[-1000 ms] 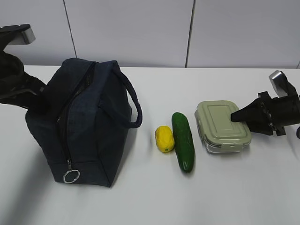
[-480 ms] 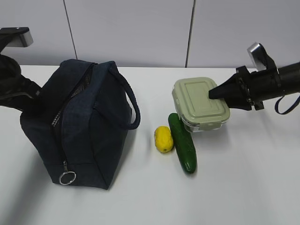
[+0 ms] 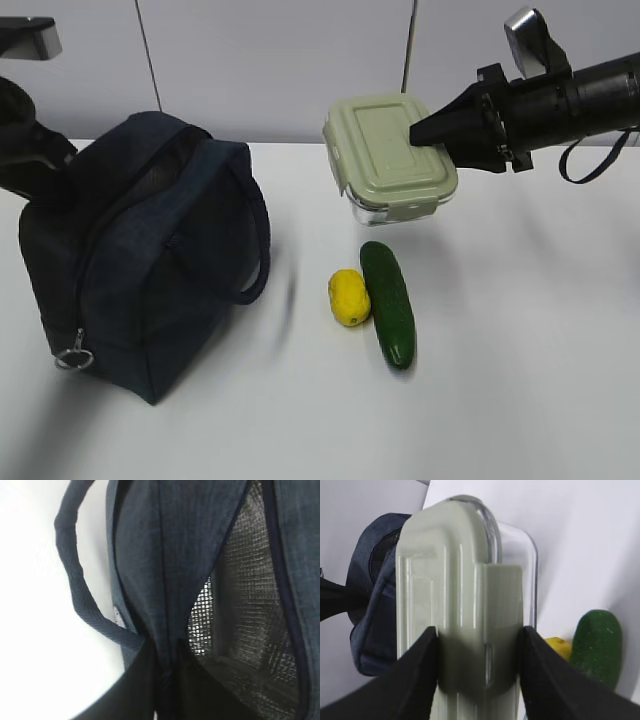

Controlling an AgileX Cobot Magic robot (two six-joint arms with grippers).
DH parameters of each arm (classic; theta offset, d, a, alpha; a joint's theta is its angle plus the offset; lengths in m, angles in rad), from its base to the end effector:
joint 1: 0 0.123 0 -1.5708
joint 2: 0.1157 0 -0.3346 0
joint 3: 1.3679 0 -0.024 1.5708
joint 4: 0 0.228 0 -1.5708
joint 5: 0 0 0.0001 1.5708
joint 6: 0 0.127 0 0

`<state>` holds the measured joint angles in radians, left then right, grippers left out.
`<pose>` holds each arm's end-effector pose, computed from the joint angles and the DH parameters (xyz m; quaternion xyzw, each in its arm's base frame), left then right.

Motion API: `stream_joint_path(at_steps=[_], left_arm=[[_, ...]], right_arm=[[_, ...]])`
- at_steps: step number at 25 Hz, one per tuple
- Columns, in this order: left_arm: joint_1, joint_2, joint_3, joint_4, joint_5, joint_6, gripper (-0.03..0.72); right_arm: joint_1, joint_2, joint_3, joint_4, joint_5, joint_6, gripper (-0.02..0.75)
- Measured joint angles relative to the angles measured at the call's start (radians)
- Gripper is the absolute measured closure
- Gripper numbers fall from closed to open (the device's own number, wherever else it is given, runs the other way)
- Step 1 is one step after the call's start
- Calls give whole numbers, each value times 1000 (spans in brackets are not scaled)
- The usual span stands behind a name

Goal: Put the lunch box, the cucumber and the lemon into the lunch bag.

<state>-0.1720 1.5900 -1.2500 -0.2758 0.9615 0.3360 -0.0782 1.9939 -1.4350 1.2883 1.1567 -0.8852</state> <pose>0.3074 -0.0822 0.3055 0.1894 0.9580 -0.1101 0.1853 0.4239 0.0788 0.2759 -0.0771 0.8361 0.4915 0.2310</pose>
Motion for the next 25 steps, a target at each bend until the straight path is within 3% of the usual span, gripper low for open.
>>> stream_joint_path(at_steps=[7,15,25], left_arm=[[-13,4,-113,51,55,-52,671],[-113,78,-117,88,53,-110,671],[-126,80,-118,90,36,-127,671]], right_arm=[[49,-23,-18,6,6,23,384],[117,-23,-18,24,9,29,384],[186,-23,-35,112,9,31,384]])
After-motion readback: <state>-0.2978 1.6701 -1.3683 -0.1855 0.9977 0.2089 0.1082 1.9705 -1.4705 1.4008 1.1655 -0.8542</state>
